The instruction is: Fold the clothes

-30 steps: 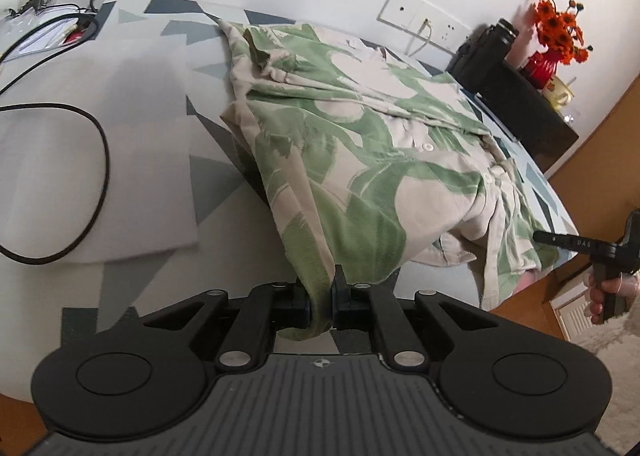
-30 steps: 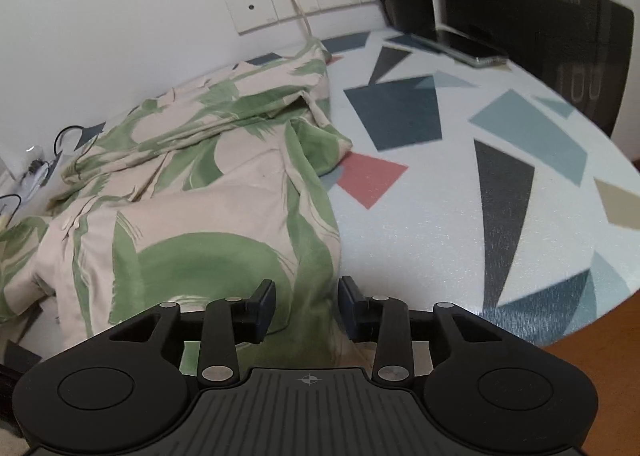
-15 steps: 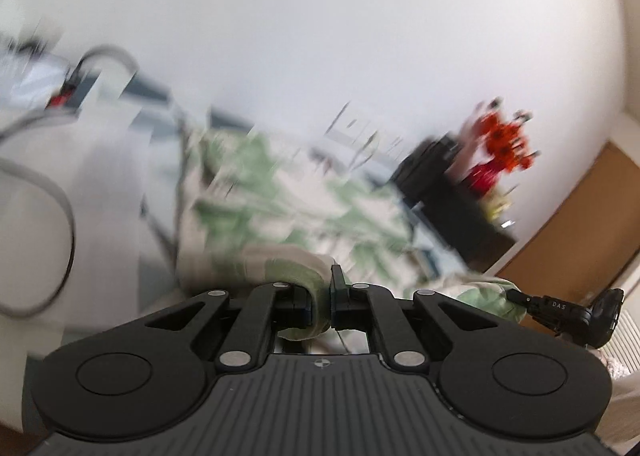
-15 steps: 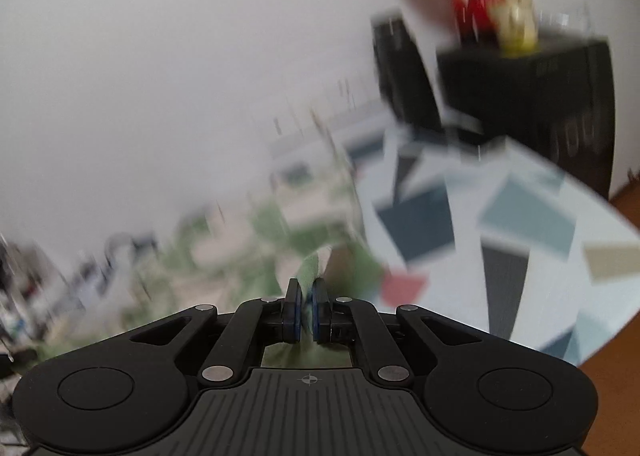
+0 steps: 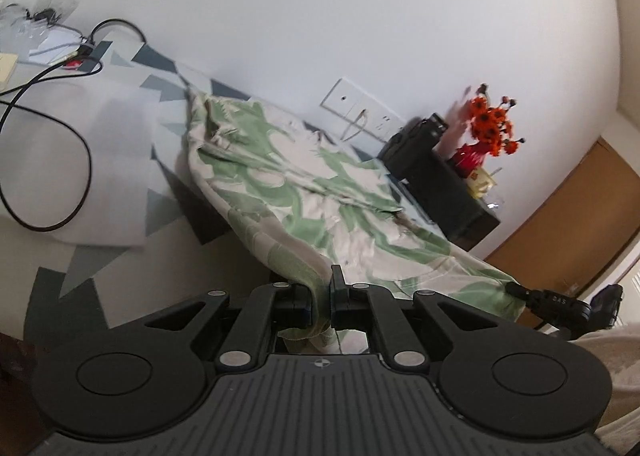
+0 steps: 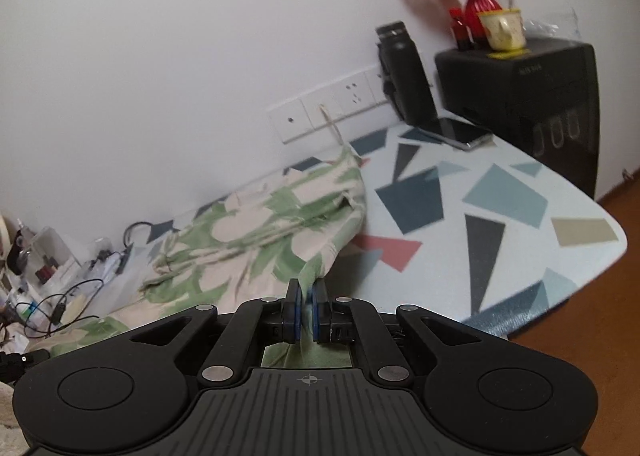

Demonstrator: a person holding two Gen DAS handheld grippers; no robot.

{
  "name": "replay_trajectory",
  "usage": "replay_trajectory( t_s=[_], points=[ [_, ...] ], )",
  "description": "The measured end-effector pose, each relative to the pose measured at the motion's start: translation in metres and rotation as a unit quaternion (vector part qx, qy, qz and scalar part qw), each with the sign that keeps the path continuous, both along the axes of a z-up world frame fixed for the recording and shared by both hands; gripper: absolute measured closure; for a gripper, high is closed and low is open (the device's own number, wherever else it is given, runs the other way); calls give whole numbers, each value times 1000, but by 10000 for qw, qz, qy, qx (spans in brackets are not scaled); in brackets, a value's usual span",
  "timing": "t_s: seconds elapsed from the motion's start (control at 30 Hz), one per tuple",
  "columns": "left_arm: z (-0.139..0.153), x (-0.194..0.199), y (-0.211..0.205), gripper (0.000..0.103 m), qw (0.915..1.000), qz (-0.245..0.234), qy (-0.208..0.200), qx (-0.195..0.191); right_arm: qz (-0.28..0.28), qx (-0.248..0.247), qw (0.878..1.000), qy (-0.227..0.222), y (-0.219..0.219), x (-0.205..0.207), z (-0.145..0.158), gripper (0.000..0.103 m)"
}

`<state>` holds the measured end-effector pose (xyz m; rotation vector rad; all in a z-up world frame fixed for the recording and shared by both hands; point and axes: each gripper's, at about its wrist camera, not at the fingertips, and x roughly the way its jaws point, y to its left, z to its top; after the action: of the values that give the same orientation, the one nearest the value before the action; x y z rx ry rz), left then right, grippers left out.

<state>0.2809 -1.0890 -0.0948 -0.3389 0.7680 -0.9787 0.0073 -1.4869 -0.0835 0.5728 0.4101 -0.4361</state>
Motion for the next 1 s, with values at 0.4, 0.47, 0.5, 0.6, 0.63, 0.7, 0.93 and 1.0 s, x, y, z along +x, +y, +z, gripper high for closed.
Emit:
replay_trajectory(
  t_s=[0.4, 0.47, 0.5, 0.6, 0.63, 0.7, 0.93, 1.0],
  points=[
    [-22, -33, 14, 95, 9982, -56, 604, 8, 64, 41, 10000, -35, 14, -34, 7, 99],
    [-24, -28, 13, 95, 9982, 41, 589, -61, -62, 134, 9999, 13, 12, -38, 2, 99],
    [-21, -23, 10, 95, 9987, 57, 503, -53, -123, 178, 9998, 33, 11, -40, -1, 99],
    [-5, -4, -1, 95, 9998, 110, 136, -15, -234, 155, 9995, -171, -1, -28, 7, 99],
    [2, 3, -4, 95, 9998, 149, 24, -97, -269, 147, 9992, -239, -5, -24, 9, 99],
    [17, 17, -10, 95, 9992, 229, -185, -280, -229, 90, 9989, -390, -14, -10, 22, 99],
    [55, 76, -38, 95, 9942, 659, -668, -528, -293, 109, 9978, -585, -69, 59, 40, 99],
    [60, 96, -47, 95, 9927, 833, -688, -540, -308, 129, 9975, -615, -86, 80, 42, 99]
  ],
)
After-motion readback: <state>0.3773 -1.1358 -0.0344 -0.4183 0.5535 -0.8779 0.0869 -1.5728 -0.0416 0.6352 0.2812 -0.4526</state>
